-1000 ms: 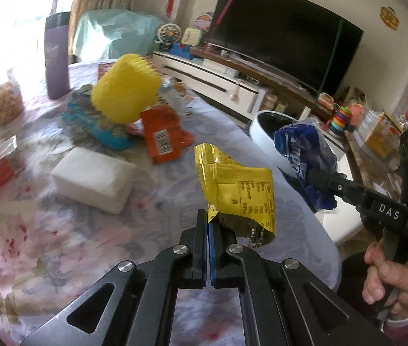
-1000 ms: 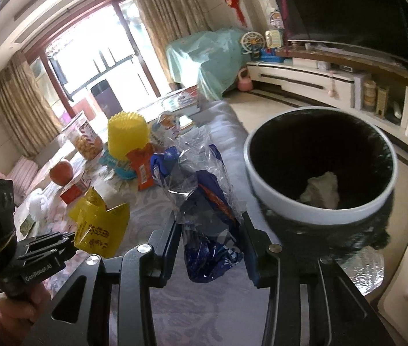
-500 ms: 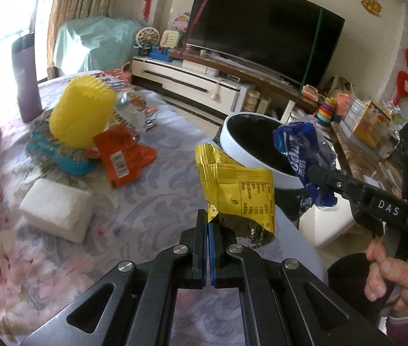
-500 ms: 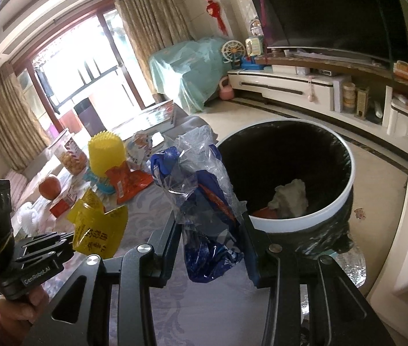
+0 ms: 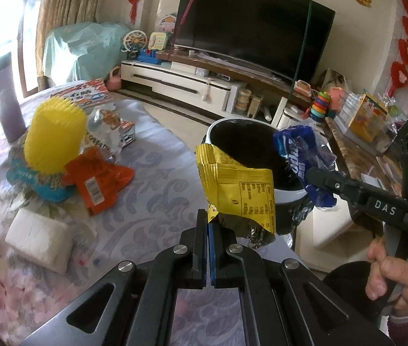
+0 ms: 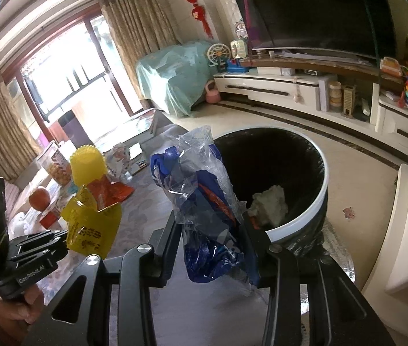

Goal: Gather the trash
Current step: 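Carry both bags over the white bin and open both tools to drop them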

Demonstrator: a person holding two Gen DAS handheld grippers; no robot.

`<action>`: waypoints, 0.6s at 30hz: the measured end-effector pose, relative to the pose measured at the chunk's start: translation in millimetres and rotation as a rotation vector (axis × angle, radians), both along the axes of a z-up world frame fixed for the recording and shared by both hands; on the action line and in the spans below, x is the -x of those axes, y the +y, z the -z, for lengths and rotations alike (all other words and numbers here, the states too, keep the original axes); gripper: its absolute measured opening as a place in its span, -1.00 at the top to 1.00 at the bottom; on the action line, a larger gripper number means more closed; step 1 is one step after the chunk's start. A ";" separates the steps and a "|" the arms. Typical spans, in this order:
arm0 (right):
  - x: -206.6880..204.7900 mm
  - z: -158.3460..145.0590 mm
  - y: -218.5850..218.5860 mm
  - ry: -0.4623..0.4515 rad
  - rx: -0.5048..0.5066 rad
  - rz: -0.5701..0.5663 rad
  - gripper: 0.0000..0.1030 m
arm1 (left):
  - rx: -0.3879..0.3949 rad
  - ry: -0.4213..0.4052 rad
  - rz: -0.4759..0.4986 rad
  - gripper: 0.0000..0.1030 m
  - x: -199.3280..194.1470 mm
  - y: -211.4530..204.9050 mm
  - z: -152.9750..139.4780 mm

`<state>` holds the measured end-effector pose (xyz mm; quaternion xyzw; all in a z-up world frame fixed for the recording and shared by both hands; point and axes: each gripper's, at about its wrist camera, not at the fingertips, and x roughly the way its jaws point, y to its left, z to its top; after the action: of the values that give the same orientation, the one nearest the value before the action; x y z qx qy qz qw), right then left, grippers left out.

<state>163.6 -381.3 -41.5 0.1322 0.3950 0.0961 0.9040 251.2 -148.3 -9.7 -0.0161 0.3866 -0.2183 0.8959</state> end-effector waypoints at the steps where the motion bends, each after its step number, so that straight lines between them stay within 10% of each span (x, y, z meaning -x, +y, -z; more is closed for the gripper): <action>1: -1.1 0.8 -2.5 0.001 -0.001 0.004 0.23 | -0.002 0.000 0.002 1.00 -1.0 -2.3 -0.3; 18: -24.4 2.3 -34.3 0.022 -0.019 0.057 0.23 | -0.050 -0.011 0.058 1.00 -37.4 -49.5 -1.6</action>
<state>188.0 -415.6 -43.8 0.1532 0.4001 0.0728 0.9006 288.6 -197.7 -8.1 0.0187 0.3875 -0.2344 0.8914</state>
